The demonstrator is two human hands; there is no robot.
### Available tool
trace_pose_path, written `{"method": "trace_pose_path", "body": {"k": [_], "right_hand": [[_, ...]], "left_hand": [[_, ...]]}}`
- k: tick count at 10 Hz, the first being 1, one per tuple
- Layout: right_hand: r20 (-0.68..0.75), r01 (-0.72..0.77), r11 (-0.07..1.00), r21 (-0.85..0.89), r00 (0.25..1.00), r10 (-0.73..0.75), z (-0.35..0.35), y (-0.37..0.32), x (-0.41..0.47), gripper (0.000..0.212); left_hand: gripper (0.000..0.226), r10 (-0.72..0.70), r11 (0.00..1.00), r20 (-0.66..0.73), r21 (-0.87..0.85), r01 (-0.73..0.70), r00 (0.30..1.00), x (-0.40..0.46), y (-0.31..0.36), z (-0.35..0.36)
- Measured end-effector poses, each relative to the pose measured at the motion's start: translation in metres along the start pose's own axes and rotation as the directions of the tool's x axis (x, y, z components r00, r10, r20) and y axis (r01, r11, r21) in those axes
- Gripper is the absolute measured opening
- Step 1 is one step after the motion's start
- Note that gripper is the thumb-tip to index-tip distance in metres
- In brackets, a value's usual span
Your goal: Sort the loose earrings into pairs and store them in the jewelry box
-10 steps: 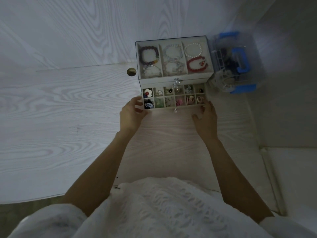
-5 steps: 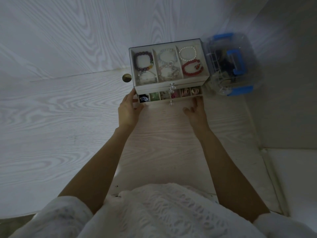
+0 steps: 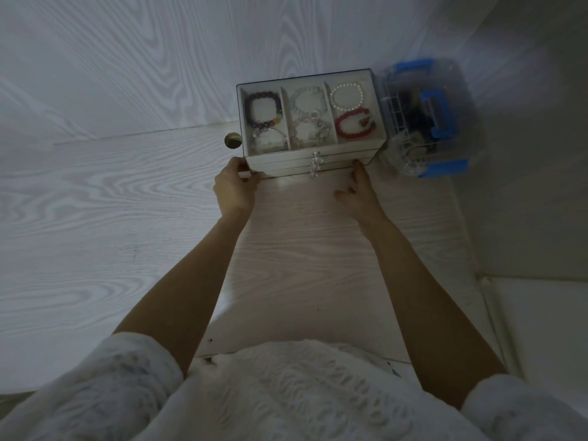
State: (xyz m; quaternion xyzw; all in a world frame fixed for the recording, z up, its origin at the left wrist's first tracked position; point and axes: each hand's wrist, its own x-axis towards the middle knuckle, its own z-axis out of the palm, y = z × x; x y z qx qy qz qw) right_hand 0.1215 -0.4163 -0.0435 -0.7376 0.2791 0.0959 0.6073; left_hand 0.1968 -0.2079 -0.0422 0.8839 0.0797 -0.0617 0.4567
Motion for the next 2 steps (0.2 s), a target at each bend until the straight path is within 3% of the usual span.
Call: {"method": "trace_pose_path", "body": {"k": [1,2], "right_hand": [[-0.025,-0.012,1.0,-0.022,1.0,0.011,-0.002,-0.008,-0.003,0.075],[-0.159,0.027,0.994,-0.104,0.986,-0.044,-0.005,-0.016,-0.014,0.057]], "left_hand": [[0.025,0.01,0.998,0.036,0.058,-0.012,0.999,-0.001,0.007,-0.005],[0.035,-0.054,0.992,0.051,0.121,0.048,0.997,-0.006,0.008,-0.012]]}}
